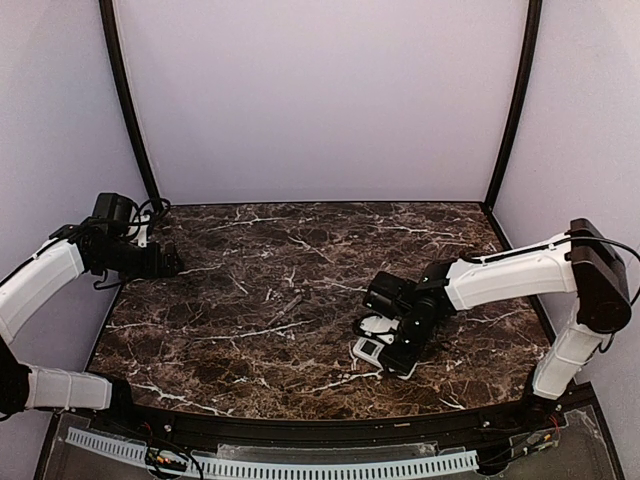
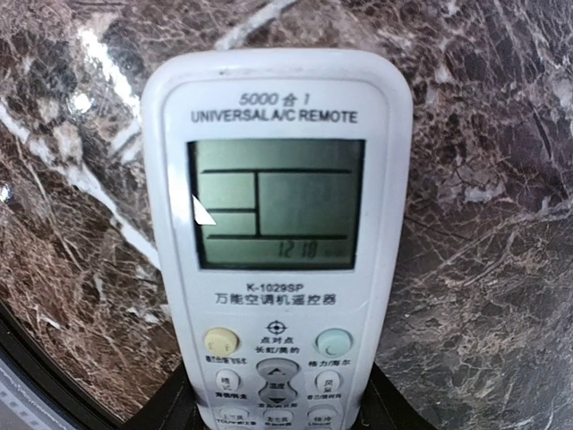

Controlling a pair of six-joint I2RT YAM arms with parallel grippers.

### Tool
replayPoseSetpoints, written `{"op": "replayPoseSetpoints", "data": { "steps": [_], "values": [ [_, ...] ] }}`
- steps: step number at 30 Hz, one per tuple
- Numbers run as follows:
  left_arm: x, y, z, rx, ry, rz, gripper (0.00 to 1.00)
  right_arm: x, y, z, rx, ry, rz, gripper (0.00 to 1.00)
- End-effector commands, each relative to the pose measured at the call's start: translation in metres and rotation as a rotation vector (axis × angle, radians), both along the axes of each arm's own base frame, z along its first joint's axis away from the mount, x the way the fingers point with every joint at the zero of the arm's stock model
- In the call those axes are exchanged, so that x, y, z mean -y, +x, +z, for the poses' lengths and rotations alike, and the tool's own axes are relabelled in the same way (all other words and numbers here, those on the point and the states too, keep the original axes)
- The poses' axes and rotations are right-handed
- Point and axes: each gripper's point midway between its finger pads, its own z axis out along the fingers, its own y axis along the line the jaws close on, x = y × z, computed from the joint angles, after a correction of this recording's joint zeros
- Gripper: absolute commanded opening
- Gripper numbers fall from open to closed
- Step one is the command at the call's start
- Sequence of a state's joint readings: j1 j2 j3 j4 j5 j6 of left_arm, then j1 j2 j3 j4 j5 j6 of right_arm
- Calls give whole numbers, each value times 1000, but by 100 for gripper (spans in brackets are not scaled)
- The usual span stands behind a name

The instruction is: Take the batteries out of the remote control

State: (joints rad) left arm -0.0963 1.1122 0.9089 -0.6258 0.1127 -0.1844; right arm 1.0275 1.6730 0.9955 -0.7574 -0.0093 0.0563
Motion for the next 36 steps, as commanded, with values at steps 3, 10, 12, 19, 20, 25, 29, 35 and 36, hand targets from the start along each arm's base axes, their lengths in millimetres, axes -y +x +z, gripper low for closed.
{"op": "replayPoseSetpoints", "data": {
  "steps": [3, 10, 12, 19, 20, 25, 29, 35, 36],
  "values": [
    [2, -9, -5, -19, -2, -22, 100, -32, 11, 23, 44, 123, 19, 35],
    [29, -9, -2, -9, -130, -114, 96, -55, 30, 41, 120, 201, 10, 36],
    [39, -10, 1, -8, -179, -146, 95, -63, 37, 49, 148, 237, 1, 36],
    [91, -16, 14, 4, -340, -292, 94, -91, 68, 91, 304, 379, -56, 35],
    [100, -18, 16, 1, -356, -317, 93, -95, 73, 99, 326, 402, -68, 35],
    [137, -16, 37, 36, -496, -396, 93, -110, 86, 130, 398, 514, -99, 33],
    [157, -13, 43, 47, -549, -425, 92, -120, 89, 145, 412, 577, -105, 33],
    [204, -15, 47, 37, -594, -528, 90, -128, 92, 155, 416, 615, -115, 31],
    [210, -13, 51, 55, -607, -542, 90, -130, 92, 157, 414, 626, -113, 31]
  ]
}}
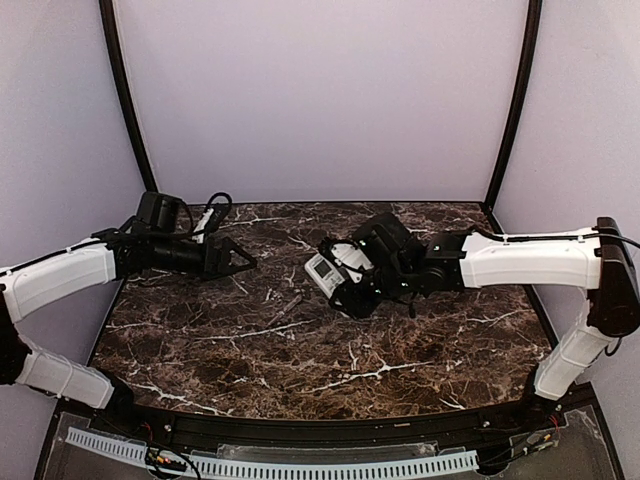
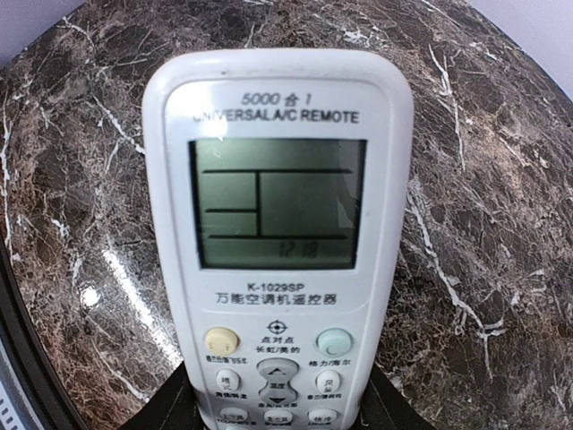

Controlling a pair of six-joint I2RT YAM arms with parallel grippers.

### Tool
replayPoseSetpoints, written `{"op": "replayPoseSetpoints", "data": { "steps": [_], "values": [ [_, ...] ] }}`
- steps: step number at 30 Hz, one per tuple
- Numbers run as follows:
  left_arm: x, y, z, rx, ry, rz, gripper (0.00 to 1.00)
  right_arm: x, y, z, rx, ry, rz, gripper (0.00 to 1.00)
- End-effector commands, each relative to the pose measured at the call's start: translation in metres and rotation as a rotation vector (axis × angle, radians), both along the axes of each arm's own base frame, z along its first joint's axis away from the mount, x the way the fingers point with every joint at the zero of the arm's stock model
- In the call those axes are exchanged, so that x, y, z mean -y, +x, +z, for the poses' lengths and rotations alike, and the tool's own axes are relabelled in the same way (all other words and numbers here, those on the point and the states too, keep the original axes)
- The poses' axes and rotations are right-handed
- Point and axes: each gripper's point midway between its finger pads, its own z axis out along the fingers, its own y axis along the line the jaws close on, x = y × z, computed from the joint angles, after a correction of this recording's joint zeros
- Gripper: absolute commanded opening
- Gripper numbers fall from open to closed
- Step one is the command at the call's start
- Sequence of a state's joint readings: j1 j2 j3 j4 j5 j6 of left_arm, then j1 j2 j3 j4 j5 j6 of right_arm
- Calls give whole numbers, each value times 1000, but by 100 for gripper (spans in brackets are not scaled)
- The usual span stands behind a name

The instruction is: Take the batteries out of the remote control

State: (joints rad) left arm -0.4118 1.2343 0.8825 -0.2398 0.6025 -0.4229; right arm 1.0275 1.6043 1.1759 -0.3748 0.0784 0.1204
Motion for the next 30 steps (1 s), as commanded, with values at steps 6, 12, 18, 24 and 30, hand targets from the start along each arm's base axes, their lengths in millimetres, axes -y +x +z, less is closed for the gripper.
{"op": "replayPoseSetpoints", "data": {
  "steps": [6, 12, 18, 24, 30],
  "values": [
    [74, 7, 14, 24, -121, -114, 85, -23, 5, 41, 39, 155, 0, 31],
    [112, 11, 24, 50, -149, -153, 81, -25, 5, 46, 41, 164, 4, 30],
    [130, 16, 22, 40, -172, -145, 75, -26, 5, 51, 42, 174, 6, 30],
    [145, 21, 18, 13, -160, -153, 37, -26, 6, 51, 45, 173, 2, 30],
    [148, 25, 16, -22, -141, -116, 1, -23, 8, 55, 76, 182, -1, 38]
  ]
}}
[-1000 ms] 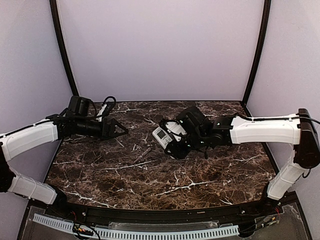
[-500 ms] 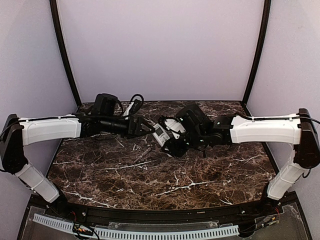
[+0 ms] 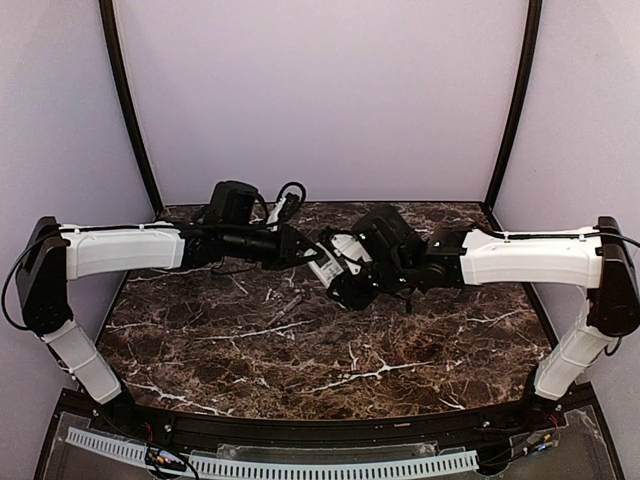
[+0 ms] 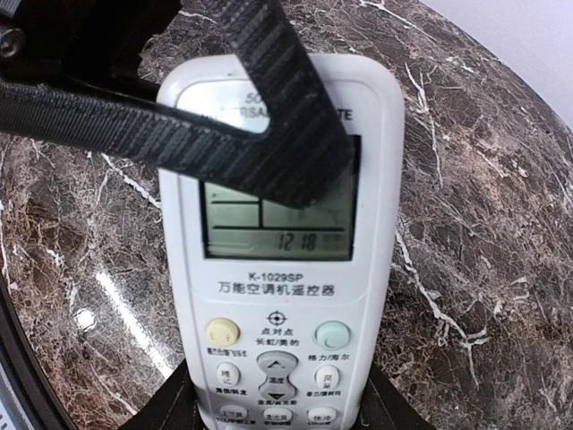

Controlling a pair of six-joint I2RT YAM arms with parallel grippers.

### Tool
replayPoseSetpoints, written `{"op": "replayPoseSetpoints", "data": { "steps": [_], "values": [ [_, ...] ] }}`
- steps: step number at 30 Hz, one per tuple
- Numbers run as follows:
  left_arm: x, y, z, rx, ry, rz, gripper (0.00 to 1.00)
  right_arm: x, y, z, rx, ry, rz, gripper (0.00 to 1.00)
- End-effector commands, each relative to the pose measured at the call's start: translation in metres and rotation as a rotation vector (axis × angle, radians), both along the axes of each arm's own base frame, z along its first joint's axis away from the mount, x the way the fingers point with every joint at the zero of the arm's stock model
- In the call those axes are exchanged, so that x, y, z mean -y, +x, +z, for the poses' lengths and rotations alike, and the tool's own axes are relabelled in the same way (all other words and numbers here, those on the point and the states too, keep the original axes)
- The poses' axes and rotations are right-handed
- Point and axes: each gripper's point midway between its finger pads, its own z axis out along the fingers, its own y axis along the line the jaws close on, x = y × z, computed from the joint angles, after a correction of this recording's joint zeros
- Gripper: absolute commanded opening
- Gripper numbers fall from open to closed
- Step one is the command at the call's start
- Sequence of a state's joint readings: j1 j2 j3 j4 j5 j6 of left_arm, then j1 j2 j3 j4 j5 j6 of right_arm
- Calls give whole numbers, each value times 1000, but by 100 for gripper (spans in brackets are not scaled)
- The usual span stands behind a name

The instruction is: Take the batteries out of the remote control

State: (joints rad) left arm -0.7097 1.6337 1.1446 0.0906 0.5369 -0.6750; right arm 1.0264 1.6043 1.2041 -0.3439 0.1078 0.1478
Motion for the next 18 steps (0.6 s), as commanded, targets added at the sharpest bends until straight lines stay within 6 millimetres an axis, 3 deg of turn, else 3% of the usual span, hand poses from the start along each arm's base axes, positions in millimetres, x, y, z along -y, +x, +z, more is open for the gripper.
{"op": "replayPoseSetpoints", "data": {
  "steps": [1, 3, 7, 13, 18],
  "values": [
    [0, 3, 5, -10, 4, 21, 1, -17, -4, 38, 52, 132, 48, 48],
    [-2, 4, 7, -29, 11, 48, 0, -15, -3, 40, 67, 138, 55, 66],
    [-10, 4, 8, -82, 46, 95, 0, -14, -10, 44, 90, 182, 91, 84],
    [-13, 0, 15, -155, 37, 126, 0, -10, -16, 55, 127, 262, 111, 90],
    [-13, -2, 34, -169, -20, 134, 0, -7, -21, 61, 149, 344, 130, 96]
  ]
}}
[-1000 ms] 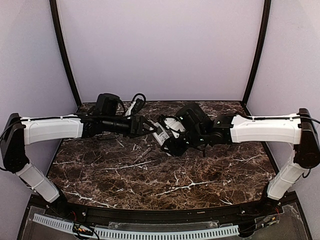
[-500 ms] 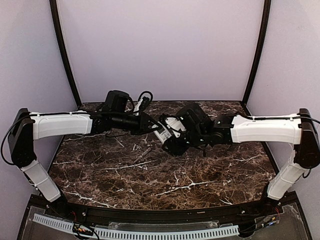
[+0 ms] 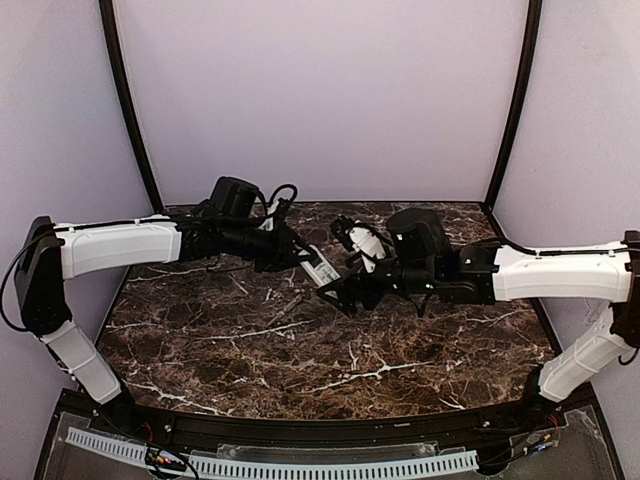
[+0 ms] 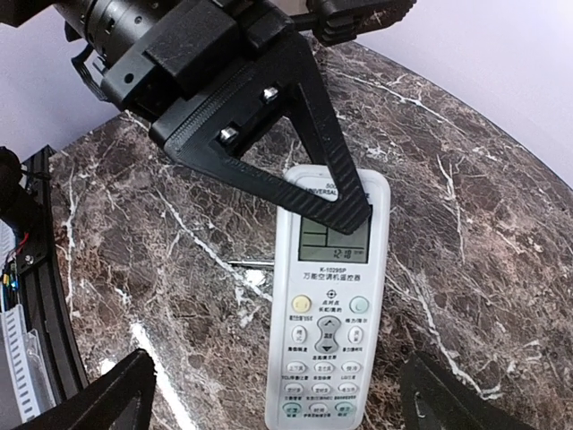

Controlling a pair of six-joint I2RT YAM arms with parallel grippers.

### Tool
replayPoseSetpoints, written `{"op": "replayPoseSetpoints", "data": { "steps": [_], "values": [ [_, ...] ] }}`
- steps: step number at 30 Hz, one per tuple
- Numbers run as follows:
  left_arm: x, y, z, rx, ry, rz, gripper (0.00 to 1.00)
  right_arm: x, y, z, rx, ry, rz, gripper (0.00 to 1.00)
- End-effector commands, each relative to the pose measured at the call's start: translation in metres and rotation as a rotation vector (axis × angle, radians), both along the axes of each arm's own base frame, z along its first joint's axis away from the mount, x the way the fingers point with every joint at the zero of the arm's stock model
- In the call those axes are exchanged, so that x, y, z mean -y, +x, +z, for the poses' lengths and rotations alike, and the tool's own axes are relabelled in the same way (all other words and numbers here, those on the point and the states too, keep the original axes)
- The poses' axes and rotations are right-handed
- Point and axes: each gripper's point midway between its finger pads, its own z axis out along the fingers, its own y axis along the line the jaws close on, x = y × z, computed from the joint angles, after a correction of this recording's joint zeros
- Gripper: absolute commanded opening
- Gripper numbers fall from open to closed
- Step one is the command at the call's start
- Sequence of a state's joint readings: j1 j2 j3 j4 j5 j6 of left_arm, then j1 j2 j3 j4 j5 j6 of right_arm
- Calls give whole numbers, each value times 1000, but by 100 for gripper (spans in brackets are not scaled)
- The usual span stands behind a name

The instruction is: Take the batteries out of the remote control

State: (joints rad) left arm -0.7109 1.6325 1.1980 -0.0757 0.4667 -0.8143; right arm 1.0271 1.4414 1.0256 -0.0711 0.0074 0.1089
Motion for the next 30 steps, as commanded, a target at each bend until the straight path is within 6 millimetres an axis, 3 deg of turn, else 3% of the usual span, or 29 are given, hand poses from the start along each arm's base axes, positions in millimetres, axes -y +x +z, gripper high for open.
{"op": "replayPoseSetpoints", "data": {
  "steps": [1, 13, 30],
  "values": [
    [-2, -5, 48, 18, -92, 21, 1, 0, -3, 18, 40, 133, 19, 98],
    [-7, -6, 71, -15, -182, 52, 0, 9, 4, 16, 23, 235, -13, 98],
    [-13, -5, 76, -40, -230, 90, 0, -2, 1, 25, 35, 305, 48, 65]
  ]
}}
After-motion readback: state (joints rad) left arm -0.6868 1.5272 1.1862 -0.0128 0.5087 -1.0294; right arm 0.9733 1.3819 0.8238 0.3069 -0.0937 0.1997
